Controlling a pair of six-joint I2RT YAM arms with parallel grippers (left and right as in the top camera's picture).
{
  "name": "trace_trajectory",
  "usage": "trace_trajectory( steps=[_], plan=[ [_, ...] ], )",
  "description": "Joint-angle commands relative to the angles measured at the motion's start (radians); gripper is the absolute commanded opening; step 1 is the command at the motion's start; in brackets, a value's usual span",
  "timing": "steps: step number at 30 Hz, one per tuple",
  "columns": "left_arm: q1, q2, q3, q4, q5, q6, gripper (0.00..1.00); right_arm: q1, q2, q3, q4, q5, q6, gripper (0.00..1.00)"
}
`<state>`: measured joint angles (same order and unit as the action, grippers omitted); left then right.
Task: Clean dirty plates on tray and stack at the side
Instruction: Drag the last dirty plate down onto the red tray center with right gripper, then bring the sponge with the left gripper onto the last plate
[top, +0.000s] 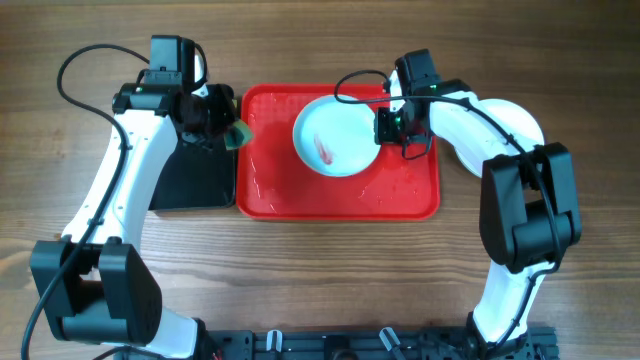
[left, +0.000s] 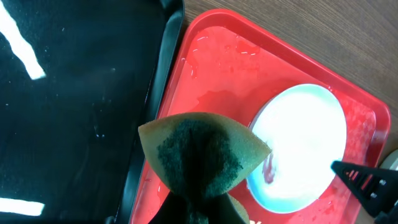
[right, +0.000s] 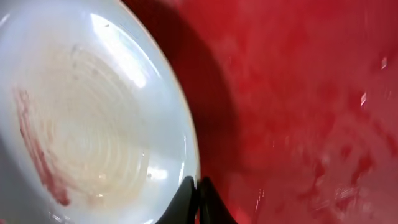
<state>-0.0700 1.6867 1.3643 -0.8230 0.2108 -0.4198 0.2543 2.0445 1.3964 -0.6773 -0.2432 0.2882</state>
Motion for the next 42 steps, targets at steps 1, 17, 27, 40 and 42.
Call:
trace_trajectory(
  steps=[1, 17, 27, 40, 42],
  plan=[
    [0.000, -0.003, -0.006, 0.003, 0.002, 0.019, 0.04, 0.016, 0.011, 0.006, -0.069, -0.025, 0.161, 0.04],
    [-0.003, -0.003, -0.006, 0.003, 0.002, 0.020, 0.04, 0.057, 0.024, 0.002, 0.009, 0.070, 0.369, 0.26],
    [-0.018, -0.003, -0.006, 0.004, 0.001, 0.020, 0.04, 0.057, 0.073, 0.002, 0.064, 0.058, 0.321, 0.04],
    [-0.018, -0.003, -0.006, 0.004, 0.001, 0.020, 0.04, 0.057, 0.073, 0.002, -0.006, 0.058, 0.465, 0.20],
    [-0.018, -0.003, -0.006, 0.004, 0.001, 0.020, 0.04, 0.057, 0.073, 0.002, 0.013, 0.058, 0.422, 0.36]
  ],
)
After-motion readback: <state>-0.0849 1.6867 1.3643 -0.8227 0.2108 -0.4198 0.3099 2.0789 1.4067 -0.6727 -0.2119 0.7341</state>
